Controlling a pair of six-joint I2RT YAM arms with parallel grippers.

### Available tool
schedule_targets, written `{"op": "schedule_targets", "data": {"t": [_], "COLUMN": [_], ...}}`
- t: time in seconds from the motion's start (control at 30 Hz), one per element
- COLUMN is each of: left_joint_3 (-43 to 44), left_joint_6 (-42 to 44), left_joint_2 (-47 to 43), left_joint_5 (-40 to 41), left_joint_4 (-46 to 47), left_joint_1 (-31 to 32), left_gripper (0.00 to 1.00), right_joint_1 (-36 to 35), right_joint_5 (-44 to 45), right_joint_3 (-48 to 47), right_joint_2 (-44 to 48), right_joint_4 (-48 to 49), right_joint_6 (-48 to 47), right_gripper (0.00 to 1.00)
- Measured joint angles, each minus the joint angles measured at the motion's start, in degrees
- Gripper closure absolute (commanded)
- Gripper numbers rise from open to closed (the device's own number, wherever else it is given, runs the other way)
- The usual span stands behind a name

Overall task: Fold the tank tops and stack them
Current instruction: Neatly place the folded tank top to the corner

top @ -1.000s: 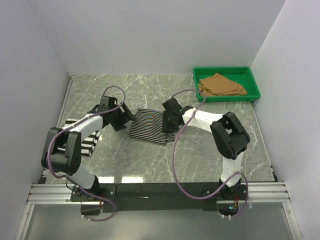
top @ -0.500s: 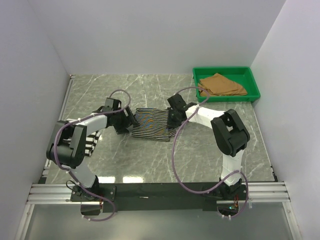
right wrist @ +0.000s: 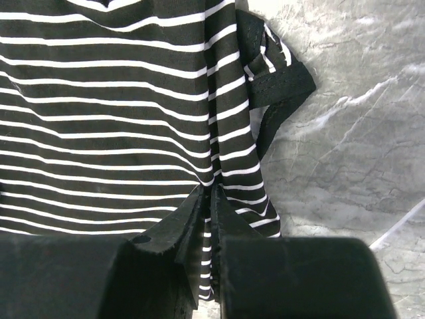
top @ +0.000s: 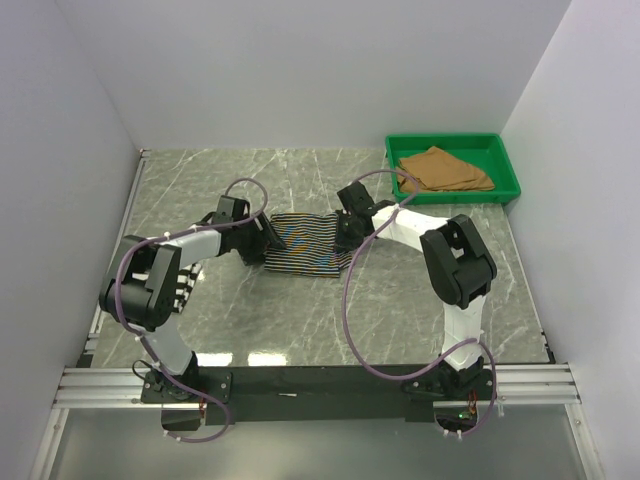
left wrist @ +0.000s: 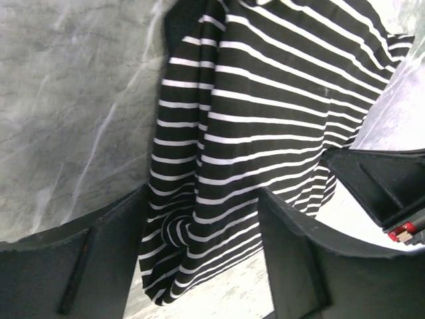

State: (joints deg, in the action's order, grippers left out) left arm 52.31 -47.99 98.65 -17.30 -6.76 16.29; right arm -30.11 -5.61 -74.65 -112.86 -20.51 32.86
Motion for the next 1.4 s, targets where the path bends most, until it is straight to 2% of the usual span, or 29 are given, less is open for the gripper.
{"op": "schedule_targets", "data": {"t": [0.33, 0.57, 0.67, 0.7, 0.73, 0.87, 0.93, 1.03, 1.3, 1.4], "left_joint_3": [-1.4, 0.1, 1.2, 1.5, 1.8, 4.3, 6.8, 9.7, 11.0, 11.0], "left_joint_6": [-6.4, -7.4, -7.2, -7.1, -7.1, -5.0, -3.3, -0.3, 6.9, 8.3], "left_joint_2": [0.1, 2.1, 3.0, 3.3, 3.6, 5.4, 5.6, 5.7, -1.6, -5.9], "left_joint_5": [0.2, -1.8, -1.6, -1.5, -1.3, 0.4, 3.4, 9.3, 32.3, 37.7], "left_joint_4": [2.0, 2.3, 1.1, 0.7, 0.2, -3.2, -6.4, -11.3, -28.4, -32.7], "left_joint_1": [-0.1, -0.1, 0.0, 0.0, 0.0, 0.6, 1.6, 3.4, 2.1, 0.3], "left_gripper": [0.32, 0.36, 0.48, 0.63, 0.70, 0.99, 1.00, 1.00, 1.00, 1.00], "right_joint_1": [0.5, 0.5, 0.7, 0.7, 0.8, 0.8, 0.8, 0.8, 0.8, 0.8], "right_joint_5": [-0.4, -0.6, -1.1, -1.2, -1.4, -2.2, -2.7, -2.9, -3.1, -3.8], "right_joint_3": [0.0, 0.0, 0.1, 0.1, 0.1, 0.3, 0.9, 2.1, 3.8, 3.9], "right_joint_2": [0.0, 0.0, 0.0, 0.0, 0.0, 0.1, 0.6, 2.3, 11.0, 13.7], "right_joint_4": [0.2, 0.3, 0.4, 0.4, 0.4, 1.1, 1.8, 1.8, 0.3, 0.4], "right_joint_6": [-0.4, -0.6, -0.8, -0.8, -0.8, -1.2, -1.4, -1.9, -3.0, -3.4], "right_gripper": [0.91, 0.90, 0.89, 0.87, 0.79, 0.60, 0.55, 0.52, 0.52, 0.52]}}
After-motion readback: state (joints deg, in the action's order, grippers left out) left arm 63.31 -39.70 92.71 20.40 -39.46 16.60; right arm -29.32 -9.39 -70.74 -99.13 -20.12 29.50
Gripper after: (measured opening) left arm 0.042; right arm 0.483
